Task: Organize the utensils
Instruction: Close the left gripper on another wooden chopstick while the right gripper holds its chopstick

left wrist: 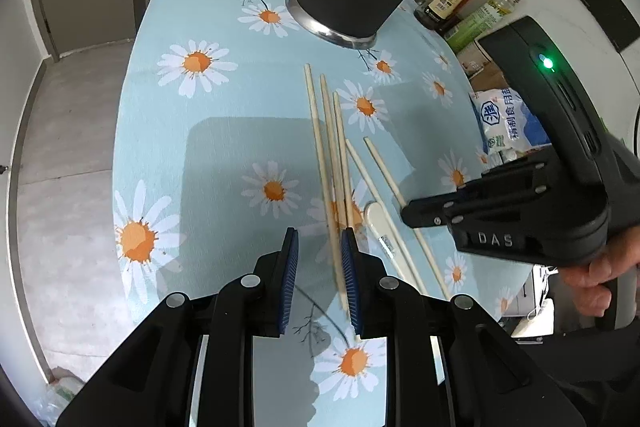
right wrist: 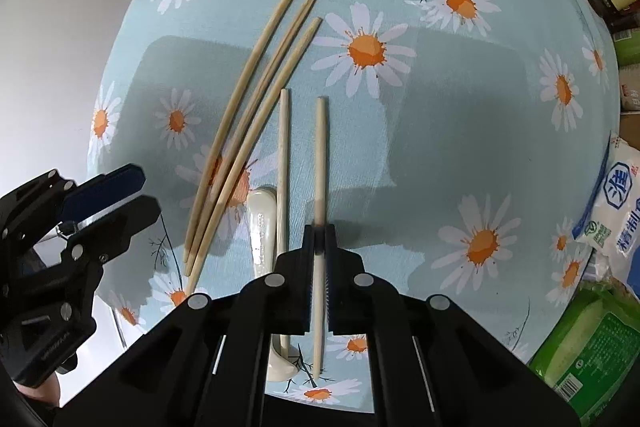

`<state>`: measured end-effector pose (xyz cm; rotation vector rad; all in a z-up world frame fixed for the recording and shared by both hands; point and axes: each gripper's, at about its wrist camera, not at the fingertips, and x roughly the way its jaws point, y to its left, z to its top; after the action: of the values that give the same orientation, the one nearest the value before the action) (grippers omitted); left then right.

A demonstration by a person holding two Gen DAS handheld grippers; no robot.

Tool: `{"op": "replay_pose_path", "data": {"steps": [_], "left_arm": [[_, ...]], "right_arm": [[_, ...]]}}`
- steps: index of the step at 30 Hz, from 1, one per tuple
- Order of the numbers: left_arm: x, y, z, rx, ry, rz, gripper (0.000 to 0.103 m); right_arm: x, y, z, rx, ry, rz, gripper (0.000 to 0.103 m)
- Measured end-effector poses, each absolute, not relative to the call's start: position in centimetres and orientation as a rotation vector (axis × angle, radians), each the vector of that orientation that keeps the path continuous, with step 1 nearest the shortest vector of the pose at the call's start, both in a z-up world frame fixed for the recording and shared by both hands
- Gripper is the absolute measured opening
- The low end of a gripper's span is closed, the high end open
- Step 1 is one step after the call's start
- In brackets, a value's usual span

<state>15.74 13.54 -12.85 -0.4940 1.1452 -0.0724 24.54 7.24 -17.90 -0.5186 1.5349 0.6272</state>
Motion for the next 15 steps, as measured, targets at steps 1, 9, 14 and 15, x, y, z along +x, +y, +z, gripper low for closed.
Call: {"op": "replay_pose_path", "data": {"steps": [1, 9, 14, 15], "left_arm": [[16.0, 13.4, -12.8, -0.487, 1.150, -0.068, 0.021], [17.8, 12.7, -12.8, -0.445, 1.240, -0.023, 0.021], [19.9, 12.8, -13.5, -0.410, 1.324, 0.023, 0.021], [20.2, 12.9, -13.5, -0.411, 1.330, 0.024, 0.021]], "right_arm": [[24.8, 7.0, -17.9, -0.500, 1.545, 0.638, 0.006], [25.9, 4.5, -16.2, -0.367, 1.546, 0.737, 0.006], [26.5, 2.2, -15.3, -0.287, 1.539, 0.784, 0.006], [26.9, 1.8, -15.2, -0.276, 1.538, 0.789, 0.006]]}}
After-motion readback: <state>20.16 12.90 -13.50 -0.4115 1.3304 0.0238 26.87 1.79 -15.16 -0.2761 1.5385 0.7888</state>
